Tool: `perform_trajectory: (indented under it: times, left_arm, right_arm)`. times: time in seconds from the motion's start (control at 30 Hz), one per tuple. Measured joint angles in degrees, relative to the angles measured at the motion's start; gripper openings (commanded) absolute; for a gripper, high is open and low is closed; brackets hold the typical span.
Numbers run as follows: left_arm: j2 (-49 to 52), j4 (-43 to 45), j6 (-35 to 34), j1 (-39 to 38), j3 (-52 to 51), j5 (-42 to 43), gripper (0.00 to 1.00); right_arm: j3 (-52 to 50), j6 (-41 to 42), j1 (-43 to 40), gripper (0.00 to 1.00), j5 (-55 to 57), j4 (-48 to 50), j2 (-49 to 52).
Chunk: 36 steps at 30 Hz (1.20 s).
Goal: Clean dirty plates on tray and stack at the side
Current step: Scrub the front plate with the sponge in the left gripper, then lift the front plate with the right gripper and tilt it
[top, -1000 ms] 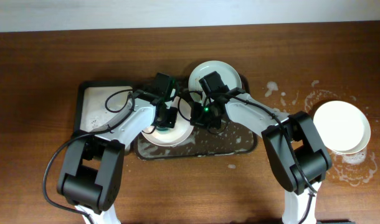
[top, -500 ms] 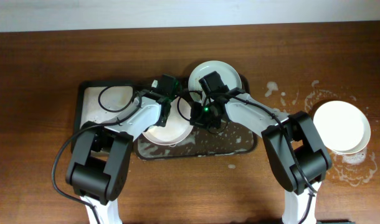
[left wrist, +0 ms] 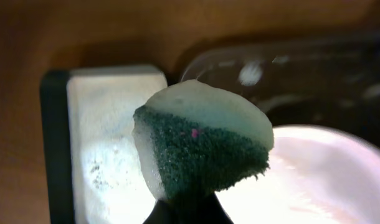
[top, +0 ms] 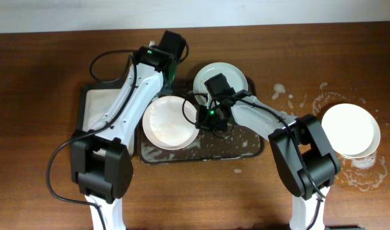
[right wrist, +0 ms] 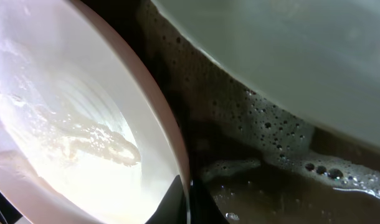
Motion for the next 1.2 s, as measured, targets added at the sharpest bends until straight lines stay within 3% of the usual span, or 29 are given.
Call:
perform_trajectory:
  times: [0.13, 0.23, 0.27, 0.37, 0.53, 0.6, 0.67, 0.77, 1.2]
  left_arm:
    - [0.0, -2.3, 0.0, 0.2, 5.0, 6.3, 0.01]
    - [0.0, -2.5, 0.0, 2.5, 5.0, 11.6, 0.01]
    - [0.0, -2.5, 0.0, 3.9, 5.0, 14.0, 0.01]
    - [0.0, -1.6, -0.2, 6.1, 4.4, 18.3, 0.01]
    - [0.0, 4.8, -0.2, 6.0, -4.6, 23.0, 0.01]
    - [0.0, 5.8, -0.2, 6.0, -6.7, 24.5, 0.01]
    - [0.0, 5.8, -0.2, 6.0, -7.5, 25.1, 0.01]
    - [0.0, 6.2, -0.2, 6.0, -7.5, 25.4, 0.01]
    - [0.0, 6.4, -0.2, 6.0, -7.5, 25.4, 0.01]
  right_arm:
    - [0.0, -5.3, 0.0, 0.04, -0.5, -1.3, -0.6]
    - [-0.2, -8.4, 0.0, 0.04, 5.2, -7.8, -9.5]
    - [-0.2, -9.7, -0.1, 0.04, 11.3, -11.0, -18.6]
    - [0.0, -10.7, -0.1, 0.04, 32.9, -16.6, -31.7]
    - [0.0, -16.3, 8.5, 0.04, 76.8, -18.1, -34.3]
    - [0.0, -20.6, 12.8, 0.04, 87.6, -18.2, -33.4]
    - [0.0, -28.2, 16.2, 0.04, 91.6, -18.1, -31.8]
    - [0.0, -32.3, 17.7, 0.04, 93.2, -18.9, -30.5]
    - [0.0, -33.8, 17.7, 0.04, 94.5, -19.1, -29.9]
